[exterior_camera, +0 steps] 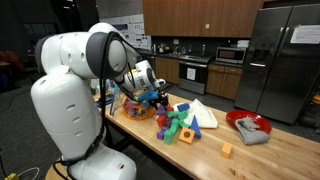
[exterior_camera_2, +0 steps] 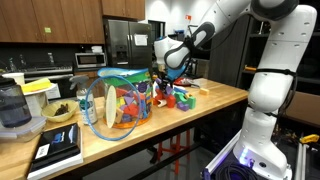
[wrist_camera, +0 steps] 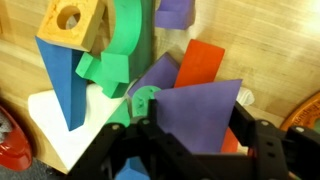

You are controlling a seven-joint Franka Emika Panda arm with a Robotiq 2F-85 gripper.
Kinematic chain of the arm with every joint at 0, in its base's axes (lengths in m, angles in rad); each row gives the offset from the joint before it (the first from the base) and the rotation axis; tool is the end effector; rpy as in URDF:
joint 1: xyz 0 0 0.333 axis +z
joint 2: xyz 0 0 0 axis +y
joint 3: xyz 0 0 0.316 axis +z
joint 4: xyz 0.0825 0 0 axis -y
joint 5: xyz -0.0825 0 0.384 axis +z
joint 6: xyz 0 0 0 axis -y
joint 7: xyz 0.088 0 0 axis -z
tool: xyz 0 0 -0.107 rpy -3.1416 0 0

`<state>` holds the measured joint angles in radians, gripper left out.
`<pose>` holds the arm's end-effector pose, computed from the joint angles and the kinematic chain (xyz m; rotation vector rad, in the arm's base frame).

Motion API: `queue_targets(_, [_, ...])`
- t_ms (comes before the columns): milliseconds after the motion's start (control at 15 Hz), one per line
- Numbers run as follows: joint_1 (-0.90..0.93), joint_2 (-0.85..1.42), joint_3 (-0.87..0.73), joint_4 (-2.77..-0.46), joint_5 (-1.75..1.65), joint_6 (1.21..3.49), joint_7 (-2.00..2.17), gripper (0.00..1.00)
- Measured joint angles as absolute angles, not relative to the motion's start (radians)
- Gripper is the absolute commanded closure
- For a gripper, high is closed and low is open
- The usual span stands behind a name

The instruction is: Transfer a block from the bag to the table

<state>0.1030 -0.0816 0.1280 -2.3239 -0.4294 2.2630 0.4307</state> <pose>0.4893 0.1041 0.3768 2.8159 0.1035 0.1828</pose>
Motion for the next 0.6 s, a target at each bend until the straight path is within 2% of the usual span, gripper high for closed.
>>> queue_targets(533, [0.103, -0.082, 0.128, -2.325, -0.429, 2.264, 0.431, 0.31])
queue_targets(600, [0.103, -0.082, 0.128, -2.325, -0.429, 2.265, 0.431, 0.56])
